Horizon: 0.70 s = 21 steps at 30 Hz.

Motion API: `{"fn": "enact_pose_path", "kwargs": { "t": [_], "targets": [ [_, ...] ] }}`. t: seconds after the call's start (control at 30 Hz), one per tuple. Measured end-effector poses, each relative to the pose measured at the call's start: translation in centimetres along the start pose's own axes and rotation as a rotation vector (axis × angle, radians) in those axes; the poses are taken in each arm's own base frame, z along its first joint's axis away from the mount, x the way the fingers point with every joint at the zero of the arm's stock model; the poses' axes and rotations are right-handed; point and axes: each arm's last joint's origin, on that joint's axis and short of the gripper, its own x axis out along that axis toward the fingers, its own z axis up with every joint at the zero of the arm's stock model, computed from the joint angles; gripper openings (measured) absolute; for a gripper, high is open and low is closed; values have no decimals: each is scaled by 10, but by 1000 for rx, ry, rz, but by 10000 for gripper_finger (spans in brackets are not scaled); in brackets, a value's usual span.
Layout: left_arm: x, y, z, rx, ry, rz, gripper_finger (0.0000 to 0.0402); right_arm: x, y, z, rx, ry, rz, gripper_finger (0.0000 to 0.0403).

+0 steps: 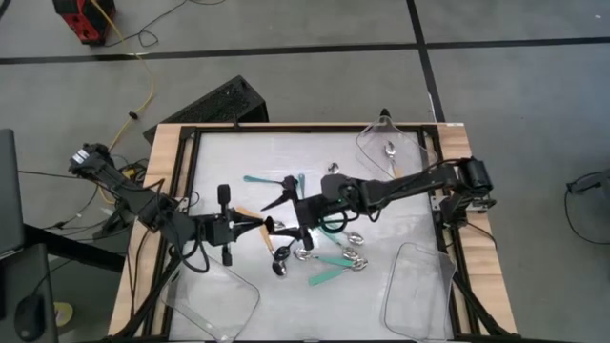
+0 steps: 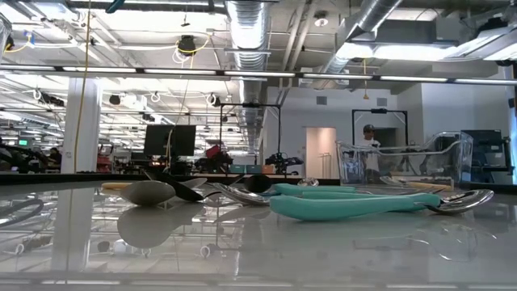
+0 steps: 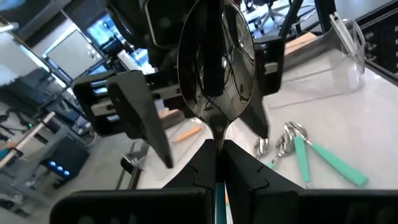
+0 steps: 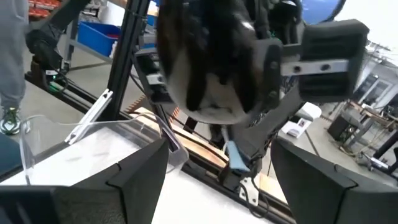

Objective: Sort silverware by color (type)
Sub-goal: Put the blue spoon into the bottom left transparent bin

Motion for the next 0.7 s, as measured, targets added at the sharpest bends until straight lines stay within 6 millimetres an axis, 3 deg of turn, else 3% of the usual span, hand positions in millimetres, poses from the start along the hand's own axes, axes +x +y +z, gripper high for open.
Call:
{"fn": "enact_pose_path", "kwargs": {
  "t": [0.43,0.7],
  "targets": [
    [11,4,-14,-8,-4,2,0,1,0,12,-24,-76,-21,311],
    [11,7,-8,22,-50,49,0,1,2,14,-22,-77,-16,305]
  ]
}}
